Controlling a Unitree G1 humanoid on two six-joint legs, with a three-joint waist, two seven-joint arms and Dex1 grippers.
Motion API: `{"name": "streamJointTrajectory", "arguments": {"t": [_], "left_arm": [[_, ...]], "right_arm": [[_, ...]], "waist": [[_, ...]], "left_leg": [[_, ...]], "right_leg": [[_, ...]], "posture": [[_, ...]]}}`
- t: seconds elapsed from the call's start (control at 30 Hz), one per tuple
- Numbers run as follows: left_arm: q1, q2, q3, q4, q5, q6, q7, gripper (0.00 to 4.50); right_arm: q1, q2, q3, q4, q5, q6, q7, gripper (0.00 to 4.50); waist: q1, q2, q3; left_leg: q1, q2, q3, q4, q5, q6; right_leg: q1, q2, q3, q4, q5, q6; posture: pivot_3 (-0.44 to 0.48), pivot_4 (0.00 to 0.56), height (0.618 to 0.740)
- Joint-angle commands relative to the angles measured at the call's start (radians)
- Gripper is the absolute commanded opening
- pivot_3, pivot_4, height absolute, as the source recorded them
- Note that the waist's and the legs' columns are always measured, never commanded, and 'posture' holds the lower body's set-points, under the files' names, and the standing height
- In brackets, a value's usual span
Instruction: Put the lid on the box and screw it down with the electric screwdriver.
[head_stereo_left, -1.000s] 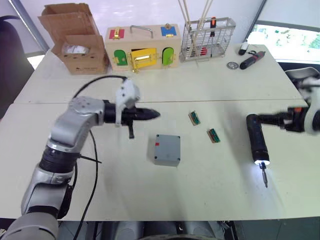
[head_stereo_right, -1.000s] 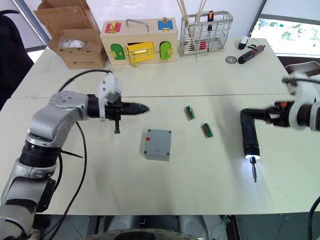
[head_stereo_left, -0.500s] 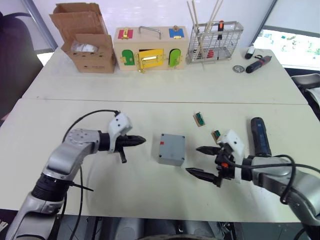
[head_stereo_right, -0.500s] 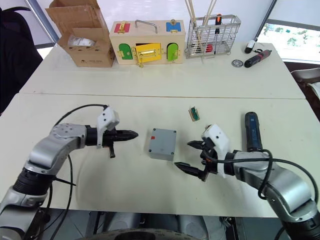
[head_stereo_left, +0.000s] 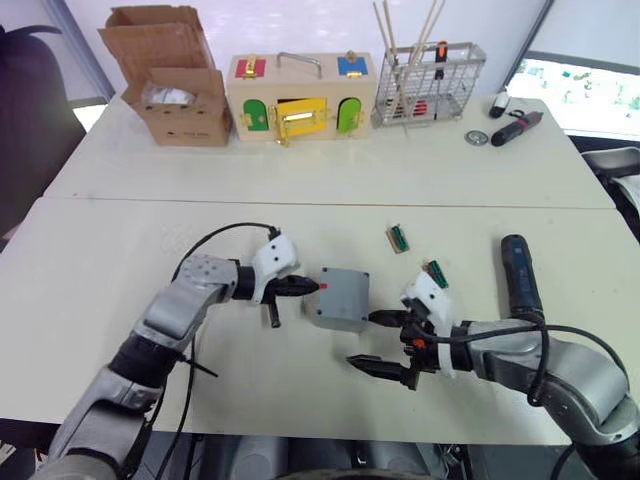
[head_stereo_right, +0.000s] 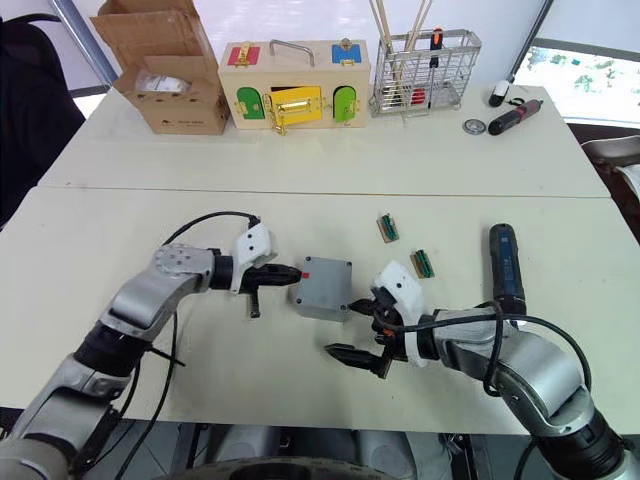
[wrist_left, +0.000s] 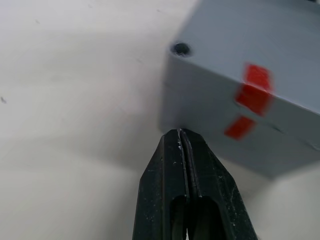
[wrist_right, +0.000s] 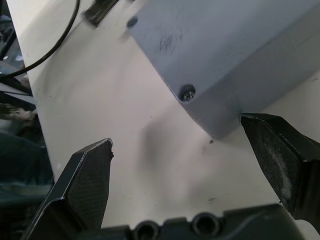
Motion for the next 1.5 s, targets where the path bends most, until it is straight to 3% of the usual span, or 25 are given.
{"name": "streamJointTrajectory", "arguments": {"t": [0.03,0.17,0.4,0.67,0.8,1.1,1.5], "left_arm": [[-0.054,-0.042,-0.006,0.073,0.034,-0.094,0.001,0.00],[-0.105,-0.073,-0.023,0.166,0.065,-0.170,-0.038,0.00],[-0.131,-0.011,0.026,0.255,0.117,-0.236,-0.035,0.00],[0.077,0.192,0.084,-0.118,0.005,0.002,-0.143,0.00],[0.178,0.258,0.094,-0.265,-0.064,0.116,-0.173,0.00],[0.191,0.125,0.060,-0.282,-0.049,0.157,-0.034,0.00],[0.141,0.059,0.030,-0.170,0.029,0.062,0.043,0.00]], "right_arm": [[-0.030,0.051,0.004,-0.054,0.049,0.044,-0.043,4.49],[-0.036,0.106,-0.012,-0.077,0.089,0.098,-0.101,4.49],[-0.031,-0.007,-0.057,-0.085,0.008,0.068,-0.113,4.49],[-0.071,-0.105,0.010,0.044,-0.145,-0.096,-0.015,4.49],[-0.119,-0.093,0.053,0.117,-0.204,-0.174,0.038,4.49],[-0.195,-0.056,0.139,0.217,-0.276,-0.249,0.138,4.49],[-0.139,0.011,0.166,0.105,-0.237,-0.137,0.132,4.49]], "waist": [[-0.001,0.000,0.000],[-0.002,0.000,0.000],[-0.005,0.000,0.000],[-0.028,0.000,0.000],[-0.025,0.000,0.000],[-0.024,0.000,0.000],[-0.022,0.000,0.000]], "left_leg": [[0.000,0.000,0.000,0.000,0.000,0.000],[0.000,0.000,0.000,0.000,0.000,-0.001],[0.000,0.000,0.000,0.000,0.000,-0.001],[0.000,0.000,0.000,-0.003,0.000,-0.001],[0.000,0.000,0.000,-0.002,0.000,0.000],[0.000,0.000,-0.001,-0.001,0.000,0.000],[0.000,0.000,-0.001,-0.001,0.000,0.000]], "right_leg": [[0.000,0.000,0.000,0.000,0.000,0.000],[-0.001,0.000,0.000,0.000,0.000,0.000],[-0.001,0.000,0.000,0.000,0.000,0.000],[-0.002,0.000,0.000,0.000,0.000,0.000],[-0.002,0.000,0.000,0.000,0.000,0.000],[-0.001,0.000,-0.001,0.000,0.000,0.000],[0.000,0.000,-0.001,0.000,0.000,0.000]], "posture": [[0.000,0.150,0.740],[0.000,0.150,0.740],[0.000,0.150,0.740],[0.000,0.150,0.740],[0.000,0.150,0.740],[0.000,0.150,0.740],[0.000,0.150,0.740]]}}
